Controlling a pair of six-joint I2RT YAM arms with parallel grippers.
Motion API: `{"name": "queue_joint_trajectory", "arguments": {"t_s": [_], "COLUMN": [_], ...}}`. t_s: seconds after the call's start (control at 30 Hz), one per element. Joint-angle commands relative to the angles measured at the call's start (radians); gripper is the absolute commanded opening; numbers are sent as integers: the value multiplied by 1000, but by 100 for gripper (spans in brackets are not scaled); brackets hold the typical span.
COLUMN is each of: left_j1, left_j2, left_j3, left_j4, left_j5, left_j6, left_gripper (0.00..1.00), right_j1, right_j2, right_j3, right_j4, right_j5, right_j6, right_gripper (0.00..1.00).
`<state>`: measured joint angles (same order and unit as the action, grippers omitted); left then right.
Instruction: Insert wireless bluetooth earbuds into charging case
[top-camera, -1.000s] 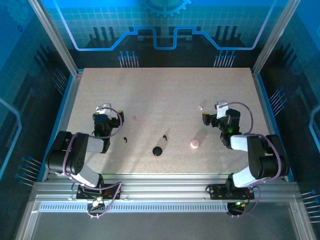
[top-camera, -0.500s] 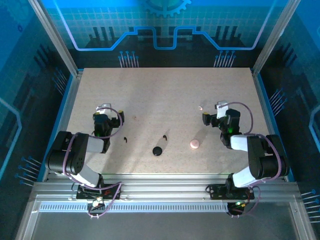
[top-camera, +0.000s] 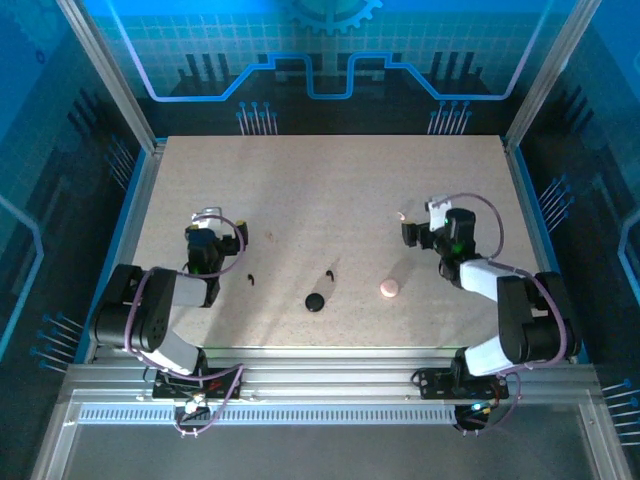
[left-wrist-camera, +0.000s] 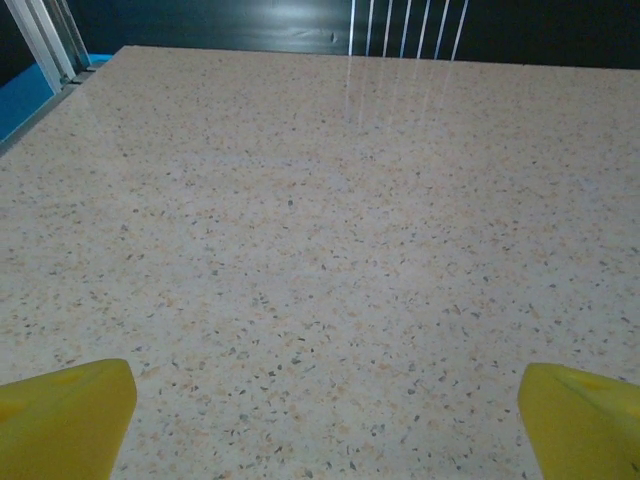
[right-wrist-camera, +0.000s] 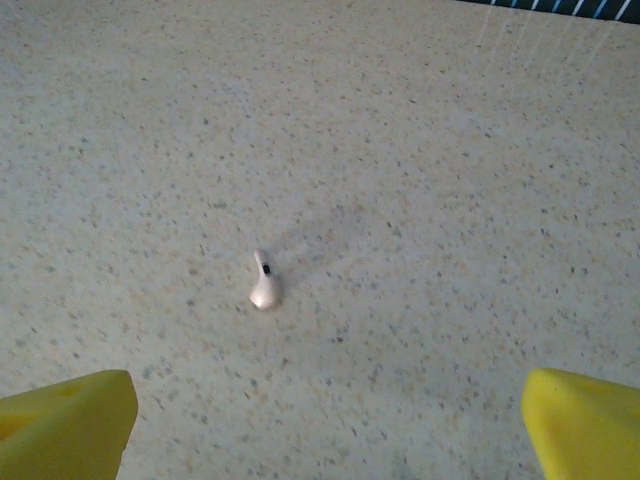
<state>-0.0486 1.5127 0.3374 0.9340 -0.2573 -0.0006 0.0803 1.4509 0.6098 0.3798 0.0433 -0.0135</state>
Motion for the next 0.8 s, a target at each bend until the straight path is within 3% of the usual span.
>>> {"name": "queue_joint_trajectory", "arguments": {"t_s": [0.0, 0.17, 0.3, 0.57, 0.77], "left_j1": [-16, -46, -93, -110, -85], "left_j2": [-180, -438, -502, -578, -571], "left_j3": [-1, 188, 344, 476, 475], "left_j4": [-95, -638, -992, -1490, -1647], "left_j5": [-14, 30, 89, 80, 136], "left_j6": [12, -88, -150, -394, -489], "left_gripper": [99, 98, 93, 94, 94], "right_j1": [31, 113, 189, 457, 680], "right_j2": [-75, -113, -128, -69, 77], "right_j3": [179, 395, 515, 623, 704], "right_j4": [-420, -839, -1079, -1274, -1333], "right_j5": [-1, 1, -65, -135, -129], "right_j6": [30, 87, 139, 400, 483], "right_gripper": [100, 100, 100, 95, 85]}}
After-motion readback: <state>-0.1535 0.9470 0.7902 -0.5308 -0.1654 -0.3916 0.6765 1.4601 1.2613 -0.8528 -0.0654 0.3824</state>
